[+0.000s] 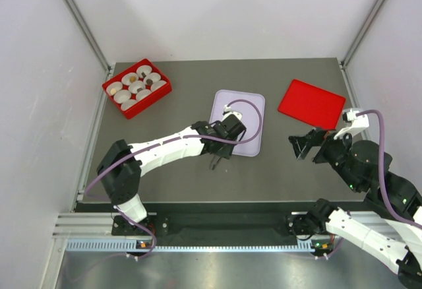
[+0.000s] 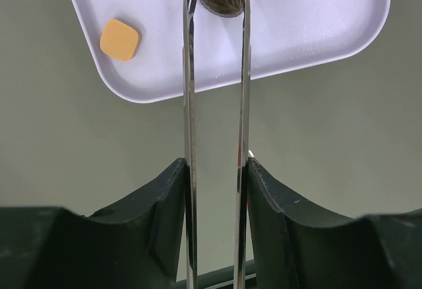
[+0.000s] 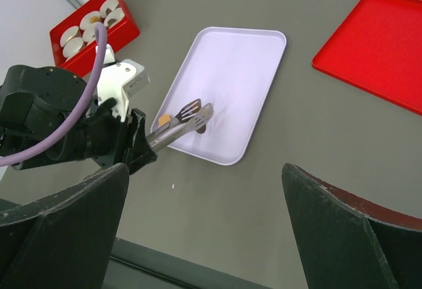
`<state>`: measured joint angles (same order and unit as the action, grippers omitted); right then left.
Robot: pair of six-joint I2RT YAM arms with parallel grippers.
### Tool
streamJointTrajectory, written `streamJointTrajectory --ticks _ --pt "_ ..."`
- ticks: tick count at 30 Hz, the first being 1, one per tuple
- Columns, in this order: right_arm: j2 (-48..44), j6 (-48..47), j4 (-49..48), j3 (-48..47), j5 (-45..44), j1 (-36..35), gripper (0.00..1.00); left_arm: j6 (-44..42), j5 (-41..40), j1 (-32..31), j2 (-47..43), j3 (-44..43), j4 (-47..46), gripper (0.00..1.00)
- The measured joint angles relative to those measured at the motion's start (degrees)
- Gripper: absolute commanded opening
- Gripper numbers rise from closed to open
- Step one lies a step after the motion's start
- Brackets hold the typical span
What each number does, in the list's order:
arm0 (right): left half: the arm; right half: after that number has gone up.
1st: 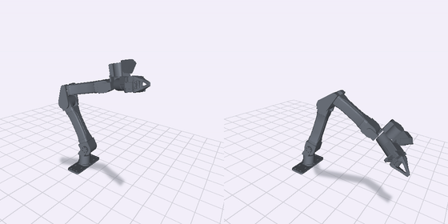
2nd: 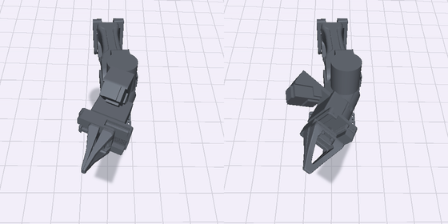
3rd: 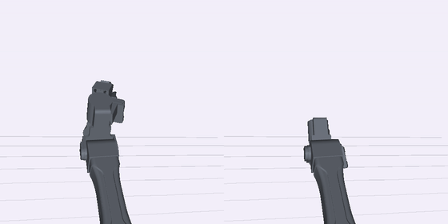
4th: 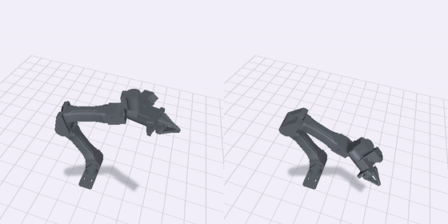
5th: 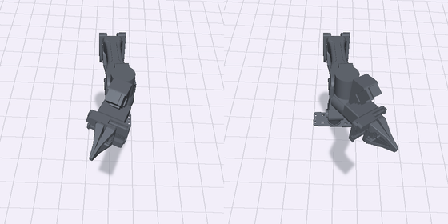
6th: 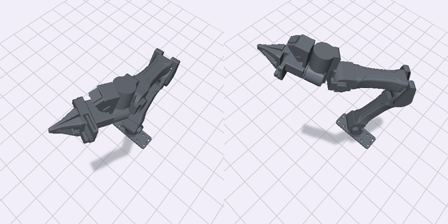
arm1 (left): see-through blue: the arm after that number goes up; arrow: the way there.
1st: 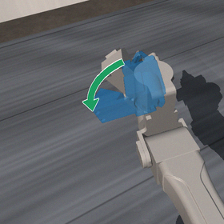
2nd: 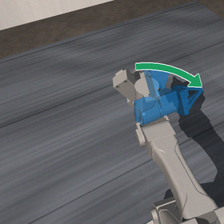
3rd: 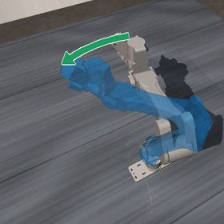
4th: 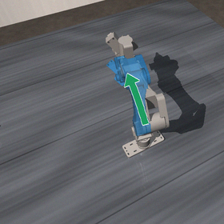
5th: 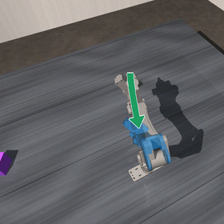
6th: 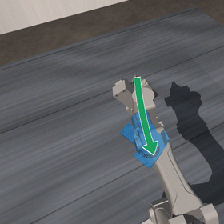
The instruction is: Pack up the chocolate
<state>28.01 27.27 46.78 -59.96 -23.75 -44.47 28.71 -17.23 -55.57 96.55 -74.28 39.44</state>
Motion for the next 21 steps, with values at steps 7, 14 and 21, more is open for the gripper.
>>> streamJointTrajectory --ticks 7,14,21 --pt "0.0 0.0 0.0 0.0 0.0 0.0 1.00 -0.3 0.0 0.0 0.0 -0.1 0.0 0.43" --pt "-0.2 0.0 0.0 0.0 0.0 0.0 1.00 -0.8 -0.3 0.0 0.7 -1.2 0.0 0.44" --pt "-0.3 0.0 0.0 0.0 -0.1 0.0 1.00 -1.2 -0.4 0.0 1.6 -2.6 -0.1 0.41"
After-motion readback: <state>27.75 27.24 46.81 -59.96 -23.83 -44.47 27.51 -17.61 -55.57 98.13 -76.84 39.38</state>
